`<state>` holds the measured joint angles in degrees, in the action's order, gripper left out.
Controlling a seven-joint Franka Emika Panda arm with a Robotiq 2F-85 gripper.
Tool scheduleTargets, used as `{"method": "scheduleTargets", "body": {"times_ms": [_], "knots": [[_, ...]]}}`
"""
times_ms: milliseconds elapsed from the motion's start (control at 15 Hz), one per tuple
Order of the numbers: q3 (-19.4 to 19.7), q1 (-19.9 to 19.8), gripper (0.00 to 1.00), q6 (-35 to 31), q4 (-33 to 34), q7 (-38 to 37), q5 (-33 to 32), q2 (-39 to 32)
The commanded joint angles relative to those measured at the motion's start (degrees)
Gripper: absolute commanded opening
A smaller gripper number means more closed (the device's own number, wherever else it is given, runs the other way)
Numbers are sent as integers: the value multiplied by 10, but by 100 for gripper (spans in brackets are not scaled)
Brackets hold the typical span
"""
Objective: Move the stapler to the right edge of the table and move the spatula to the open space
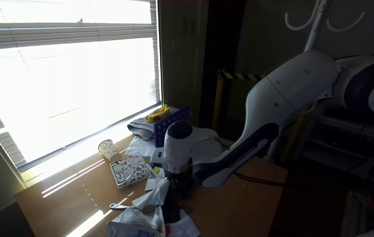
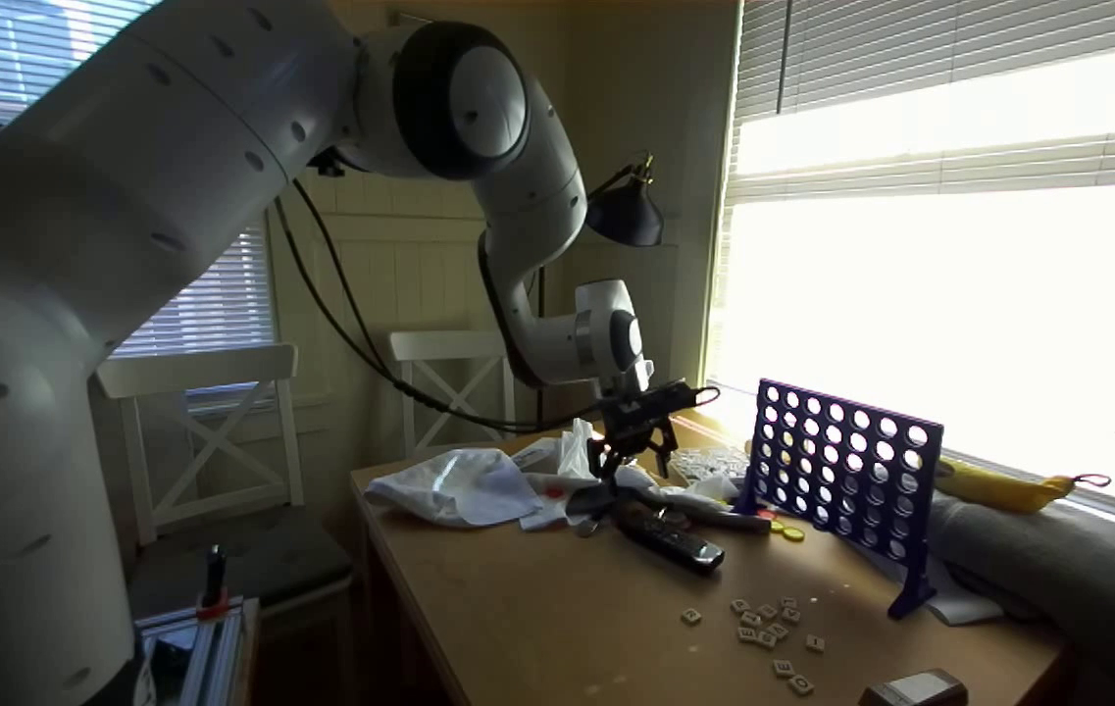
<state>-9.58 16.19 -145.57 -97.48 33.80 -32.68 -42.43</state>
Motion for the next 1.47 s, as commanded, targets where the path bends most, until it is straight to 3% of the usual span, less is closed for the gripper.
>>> {"method": "scheduleTargets", "body": {"times_ms": [0,200,400,467,533,733,1000,1400], "knots": [[2,4,100,54,-30,-28,16,40],[-4,0,100,89,-32,-36,18,47],[-33,-25,100,111,-19,25,49,30],[-28,-23,100,138,-12,27,58,30],[-13,-6,100,109,-13,-1,34,29],[-15,-11,100,127,-12,11,47,29],[-56,-48,100,102,8,124,91,2],[-72,-71,100,103,49,228,144,-31]]}}
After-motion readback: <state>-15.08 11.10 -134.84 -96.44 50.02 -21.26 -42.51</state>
